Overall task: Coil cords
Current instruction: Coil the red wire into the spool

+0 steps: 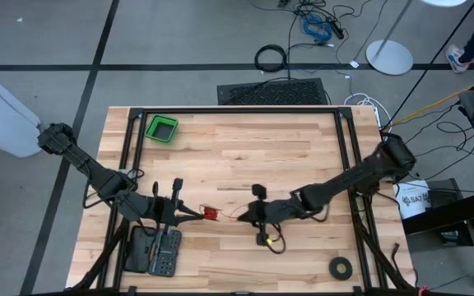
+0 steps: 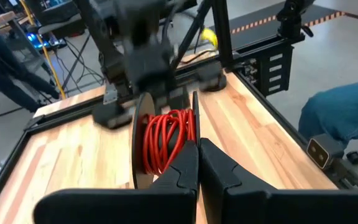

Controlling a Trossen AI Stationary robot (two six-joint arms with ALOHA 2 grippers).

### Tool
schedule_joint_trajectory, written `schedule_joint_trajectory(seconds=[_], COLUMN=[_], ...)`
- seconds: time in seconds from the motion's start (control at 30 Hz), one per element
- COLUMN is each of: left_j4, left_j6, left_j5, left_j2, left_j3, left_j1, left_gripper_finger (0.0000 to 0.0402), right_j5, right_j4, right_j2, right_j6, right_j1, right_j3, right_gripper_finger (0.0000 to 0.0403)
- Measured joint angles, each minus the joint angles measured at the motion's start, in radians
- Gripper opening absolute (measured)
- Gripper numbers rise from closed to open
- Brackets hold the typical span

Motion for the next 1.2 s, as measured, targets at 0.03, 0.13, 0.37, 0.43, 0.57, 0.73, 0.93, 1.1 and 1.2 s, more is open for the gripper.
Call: schedule_joint_trajectory(seconds=[0.03, 0.13, 0.37, 0.43, 0.57, 0.73, 0.93, 1.1, 1.2], left_j4=[-0.002, -0.007, -0.022, -0.023, -0.022, -0.022, -0.022, -0.001, 0.035], left_j6=[0.000, -0.016, -0.019, -0.019, -0.019, -0.035, -0.041, -0.040, -0.028], left_j5=[0.000, 0.000, -0.005, -0.006, -0.020, -0.027, 0.056, 0.166, 0.274], left_j2=[0.000, 0.000, 0.000, 0.000, 0.000, 0.000, 0.000, 0.004, 0.021], left_j3=[0.000, 0.000, 0.000, 0.000, 0.000, 0.000, 0.000, 0.000, 0.000], left_j1=[-0.001, -0.001, 0.001, 0.002, 0.006, 0.048, 0.096, 0.128, 0.151], left_gripper_finger=[0.0004, 0.0004, 0.0004, 0.0004, 0.0004, 0.0004, 0.0004, 0.0004, 0.0004], right_j5=[0.013, 0.060, 0.162, 0.182, 0.205, 0.209, 0.235, 0.234, 0.228], right_j4=[-0.036, -0.116, -0.161, -0.158, -0.153, -0.152, -0.158, -0.174, -0.185], right_j2=[-0.025, -0.092, -0.201, -0.219, -0.243, -0.237, -0.235, -0.224, -0.200], right_j6=[0.008, 0.026, 0.024, 0.009, -0.009, -0.062, -0.167, -0.243, -0.272], right_j1=[0.015, 0.064, 0.154, 0.170, 0.180, 0.181, 0.178, 0.160, 0.135], right_j3=[0.000, 0.000, 0.000, 0.000, 0.000, 0.050, 0.147, 0.225, 0.261], right_gripper_finger=[0.0000, 0.0000, 0.0000, 0.0000, 0.0000, 0.0000, 0.0000, 0.0000, 0.0000])
